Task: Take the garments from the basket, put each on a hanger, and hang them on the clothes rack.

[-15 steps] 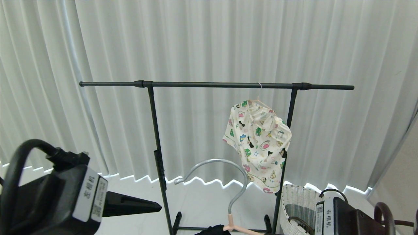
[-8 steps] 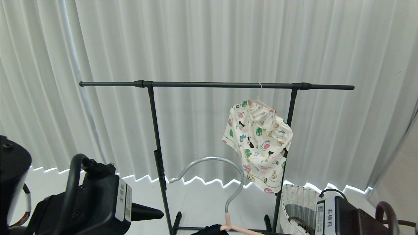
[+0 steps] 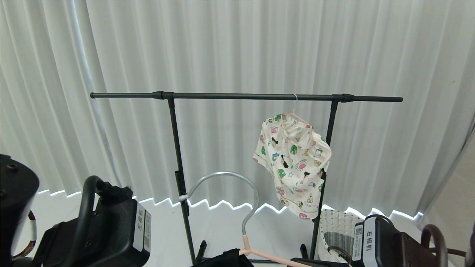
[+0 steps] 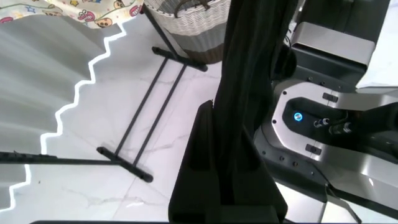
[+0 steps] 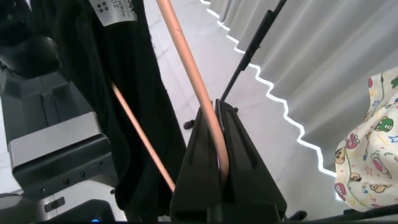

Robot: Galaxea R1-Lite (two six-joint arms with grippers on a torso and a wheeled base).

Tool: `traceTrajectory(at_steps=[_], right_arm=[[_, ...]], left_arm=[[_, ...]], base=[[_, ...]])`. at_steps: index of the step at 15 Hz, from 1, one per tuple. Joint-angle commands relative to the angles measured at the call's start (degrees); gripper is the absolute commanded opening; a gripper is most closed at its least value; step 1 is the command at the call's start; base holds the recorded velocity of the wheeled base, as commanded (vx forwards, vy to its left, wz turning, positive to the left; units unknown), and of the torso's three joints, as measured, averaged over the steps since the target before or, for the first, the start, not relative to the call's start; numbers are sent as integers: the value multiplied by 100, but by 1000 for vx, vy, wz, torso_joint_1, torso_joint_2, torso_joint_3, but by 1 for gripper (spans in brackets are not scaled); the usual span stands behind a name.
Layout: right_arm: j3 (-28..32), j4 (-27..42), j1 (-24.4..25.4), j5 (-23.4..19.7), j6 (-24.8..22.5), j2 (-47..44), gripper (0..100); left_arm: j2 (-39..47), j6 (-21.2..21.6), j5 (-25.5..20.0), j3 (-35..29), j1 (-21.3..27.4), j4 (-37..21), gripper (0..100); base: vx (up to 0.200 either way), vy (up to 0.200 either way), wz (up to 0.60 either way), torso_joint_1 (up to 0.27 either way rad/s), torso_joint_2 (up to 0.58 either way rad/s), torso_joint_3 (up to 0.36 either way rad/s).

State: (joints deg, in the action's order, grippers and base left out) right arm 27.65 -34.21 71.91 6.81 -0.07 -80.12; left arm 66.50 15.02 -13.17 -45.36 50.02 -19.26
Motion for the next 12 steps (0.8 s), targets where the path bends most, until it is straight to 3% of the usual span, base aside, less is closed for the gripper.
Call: traceTrajectory(at_steps=[1, 2, 7, 12], right_arm=[[-14, -7, -2, 48, -1, -22, 0], [-14, -7, 7, 110, -1, -22, 100], [-111, -7, -204, 338, -1, 40, 100], [-295, 19, -353, 320, 78, -30, 100]], left_arm=[[-5, 1, -2, 1, -1, 1, 0], [-5, 1, 7, 1, -1, 1, 0], [-111, 1, 912, 291, -71, 116, 0], [-208, -8, 1703, 616, -335, 1276, 0]], base=[[0, 0, 0, 0, 0, 0], [0, 0, 0, 0, 0, 0], [0, 0, 0, 0, 0, 0], [0, 0, 0, 0, 0, 0]])
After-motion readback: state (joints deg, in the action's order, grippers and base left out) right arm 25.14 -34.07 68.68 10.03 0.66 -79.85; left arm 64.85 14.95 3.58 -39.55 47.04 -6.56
